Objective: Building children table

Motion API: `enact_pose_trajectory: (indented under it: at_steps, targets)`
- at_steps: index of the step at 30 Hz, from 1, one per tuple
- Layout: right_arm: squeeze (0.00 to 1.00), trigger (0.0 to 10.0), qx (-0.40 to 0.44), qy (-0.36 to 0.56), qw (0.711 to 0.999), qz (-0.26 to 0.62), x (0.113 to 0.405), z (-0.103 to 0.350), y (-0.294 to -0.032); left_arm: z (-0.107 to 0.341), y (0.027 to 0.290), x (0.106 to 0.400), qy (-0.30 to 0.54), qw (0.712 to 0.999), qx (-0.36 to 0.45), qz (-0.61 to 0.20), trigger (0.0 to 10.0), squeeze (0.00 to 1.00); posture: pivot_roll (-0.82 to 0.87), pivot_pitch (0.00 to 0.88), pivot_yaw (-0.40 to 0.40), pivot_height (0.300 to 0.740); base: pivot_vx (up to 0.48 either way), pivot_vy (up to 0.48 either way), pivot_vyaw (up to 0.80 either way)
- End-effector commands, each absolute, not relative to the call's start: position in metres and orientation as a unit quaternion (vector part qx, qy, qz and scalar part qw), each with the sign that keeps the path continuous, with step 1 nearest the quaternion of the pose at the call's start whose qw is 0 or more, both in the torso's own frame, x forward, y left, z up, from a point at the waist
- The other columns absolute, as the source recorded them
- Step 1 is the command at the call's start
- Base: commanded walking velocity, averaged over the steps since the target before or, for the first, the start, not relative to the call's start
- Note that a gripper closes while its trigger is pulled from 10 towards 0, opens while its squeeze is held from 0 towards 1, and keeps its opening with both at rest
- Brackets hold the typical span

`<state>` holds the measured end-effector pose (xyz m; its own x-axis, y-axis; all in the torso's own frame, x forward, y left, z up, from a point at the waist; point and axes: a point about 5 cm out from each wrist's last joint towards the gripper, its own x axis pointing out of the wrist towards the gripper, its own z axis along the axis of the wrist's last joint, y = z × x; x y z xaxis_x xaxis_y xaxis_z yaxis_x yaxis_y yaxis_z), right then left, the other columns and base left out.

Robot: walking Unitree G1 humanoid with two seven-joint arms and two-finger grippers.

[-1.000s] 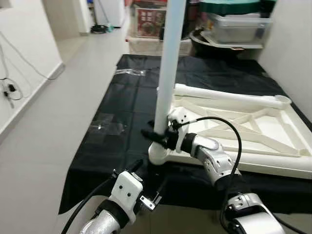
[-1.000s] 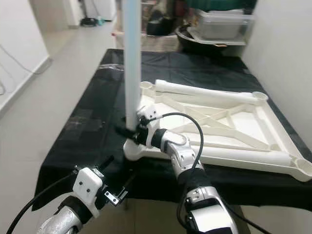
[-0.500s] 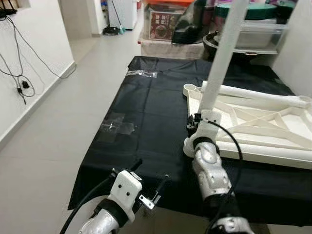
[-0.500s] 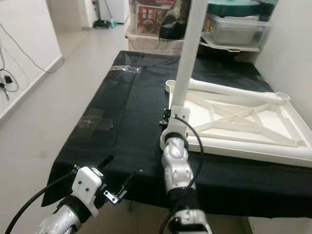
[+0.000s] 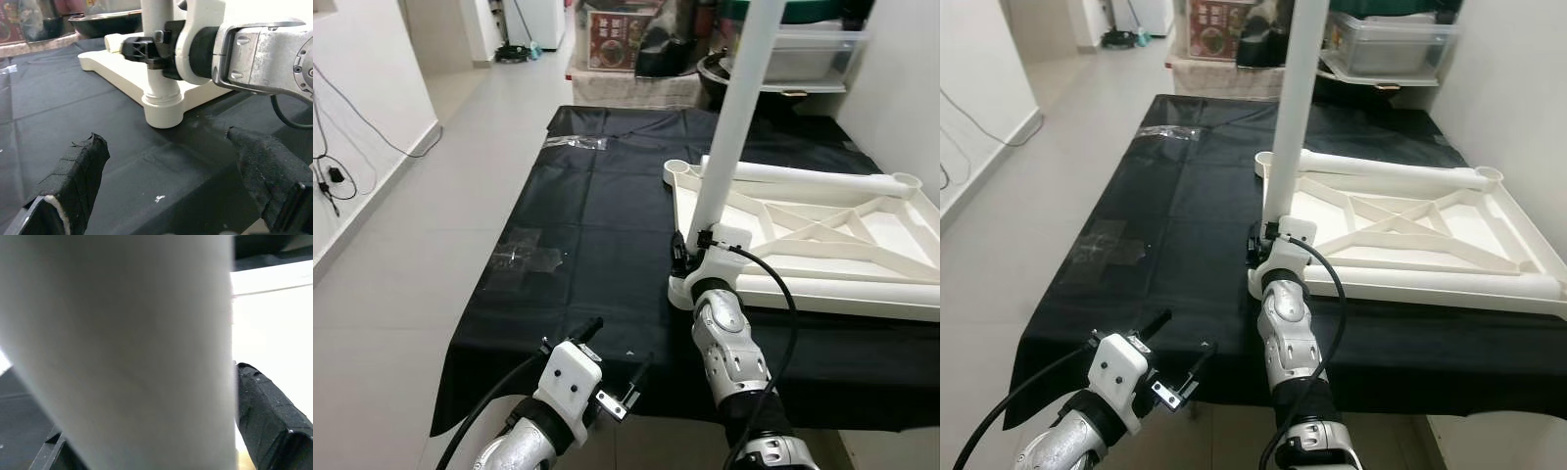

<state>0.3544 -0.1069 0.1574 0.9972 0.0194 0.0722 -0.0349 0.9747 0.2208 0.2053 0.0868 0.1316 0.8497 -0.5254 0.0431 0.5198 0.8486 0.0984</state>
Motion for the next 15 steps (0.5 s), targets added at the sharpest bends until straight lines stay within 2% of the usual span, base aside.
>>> enact_pose_trajectory:
  at_steps: [1,2,3,4,6,9,10,12,13,15]
  targets:
    - [0.00,10.0,0.120,-0.048,0.991,0.035,0.357,0.166,-0.097,0.126,0.087,0.205,-0.019,0.961,0.043,-0.272,10.0,0.00,0.11,0.103,-0.038,0.740,0.000,0.000,0.00]
    - [0.00,10.0,0.127,-0.053,0.986,0.095,0.358,0.168,-0.095,0.126,0.088,0.205,-0.019,0.961,0.044,-0.272,10.0,0.00,0.11,0.101,-0.036,0.740,0.000,0.000,0.00]
    - [0.00,10.0,0.127,-0.053,0.986,0.095,0.358,0.168,-0.095,0.126,0.088,0.205,-0.019,0.961,0.044,-0.272,10.0,0.00,0.11,0.101,-0.036,0.740,0.000,0.000,0.00]
    - [0.00,10.0,0.115,-0.049,0.976,0.178,0.358,0.167,-0.096,0.126,0.088,0.205,-0.019,0.961,0.044,-0.272,10.0,0.00,0.11,0.099,-0.035,0.740,0.000,0.000,0.00]
    - [0.00,10.0,0.115,-0.049,0.976,0.178,0.358,0.167,-0.096,0.126,0.088,0.205,-0.019,0.961,0.044,-0.272,10.0,0.00,0.11,0.099,-0.035,0.740,0.000,0.000,0.00]
    - [0.00,10.0,0.074,0.004,0.904,0.420,0.354,0.165,-0.105,0.126,0.088,0.206,-0.019,0.961,0.045,-0.271,10.0,0.00,0.12,0.095,-0.040,0.740,0.000,0.000,0.00]
    - [0.00,10.0,0.074,0.004,0.904,0.420,0.354,0.165,-0.105,0.126,0.088,0.206,-0.019,0.961,0.045,-0.271,10.0,0.00,0.12,0.095,-0.040,0.740,0.000,0.000,0.00]
    - [0.00,10.0,0.060,0.023,0.870,0.488,0.353,0.168,-0.107,0.126,0.088,0.206,-0.020,0.962,0.045,-0.270,10.0,0.00,0.11,0.096,-0.046,0.740,0.000,0.000,0.00]
    - [0.00,10.0,0.060,0.023,0.870,0.488,0.353,0.168,-0.107,0.126,0.088,0.206,-0.020,0.962,0.045,-0.270,10.0,0.00,0.11,0.096,-0.046,0.740,0.000,0.000,0.00]
    - [0.00,10.0,0.049,0.039,0.839,0.541,0.352,0.169,-0.106,0.126,0.088,0.206,-0.020,0.962,0.045,-0.269,10.0,0.00,0.12,0.092,-0.048,0.740,0.000,0.000,0.00]
